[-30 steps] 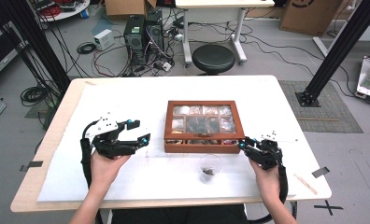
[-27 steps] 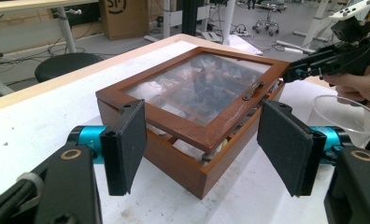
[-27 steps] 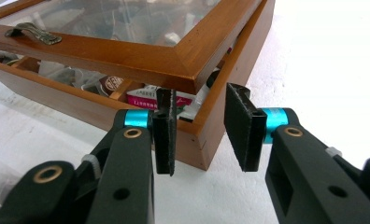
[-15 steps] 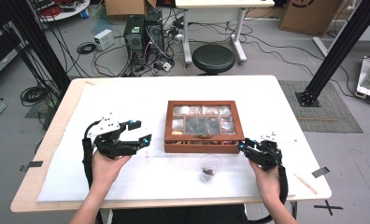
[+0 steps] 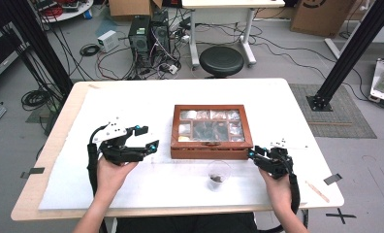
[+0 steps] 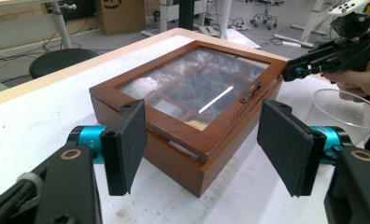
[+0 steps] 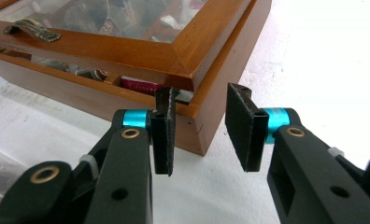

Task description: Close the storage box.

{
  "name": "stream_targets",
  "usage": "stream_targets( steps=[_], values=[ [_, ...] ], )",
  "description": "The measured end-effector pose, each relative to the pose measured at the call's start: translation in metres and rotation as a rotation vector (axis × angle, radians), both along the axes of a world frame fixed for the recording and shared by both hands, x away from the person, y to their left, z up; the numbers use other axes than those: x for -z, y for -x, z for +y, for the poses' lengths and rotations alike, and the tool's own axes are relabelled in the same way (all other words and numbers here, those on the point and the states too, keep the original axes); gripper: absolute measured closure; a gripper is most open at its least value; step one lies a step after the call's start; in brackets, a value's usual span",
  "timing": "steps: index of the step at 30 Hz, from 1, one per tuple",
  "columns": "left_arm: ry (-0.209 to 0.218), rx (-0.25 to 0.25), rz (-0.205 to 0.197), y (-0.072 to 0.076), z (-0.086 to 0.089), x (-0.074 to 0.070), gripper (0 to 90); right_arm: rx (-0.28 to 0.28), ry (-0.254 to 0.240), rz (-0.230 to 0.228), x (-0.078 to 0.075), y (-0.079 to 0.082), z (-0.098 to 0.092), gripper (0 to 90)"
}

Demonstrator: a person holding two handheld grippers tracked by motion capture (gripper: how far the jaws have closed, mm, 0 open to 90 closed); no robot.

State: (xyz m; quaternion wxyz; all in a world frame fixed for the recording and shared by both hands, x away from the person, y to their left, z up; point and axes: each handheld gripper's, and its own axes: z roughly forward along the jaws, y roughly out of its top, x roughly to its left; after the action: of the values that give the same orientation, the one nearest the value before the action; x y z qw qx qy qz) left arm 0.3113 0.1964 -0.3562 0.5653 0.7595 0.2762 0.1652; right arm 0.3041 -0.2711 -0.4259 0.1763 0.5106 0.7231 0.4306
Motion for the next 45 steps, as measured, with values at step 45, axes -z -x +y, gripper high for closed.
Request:
stream_targets(
  steps=[45],
  values=[
    [0.079, -0.063, -0.033, -0.005, 0.027, -0.015, 31.9, -0.057, 0.016, -0.394, -0.092, -0.011, -0.005, 33.2]
  ],
)
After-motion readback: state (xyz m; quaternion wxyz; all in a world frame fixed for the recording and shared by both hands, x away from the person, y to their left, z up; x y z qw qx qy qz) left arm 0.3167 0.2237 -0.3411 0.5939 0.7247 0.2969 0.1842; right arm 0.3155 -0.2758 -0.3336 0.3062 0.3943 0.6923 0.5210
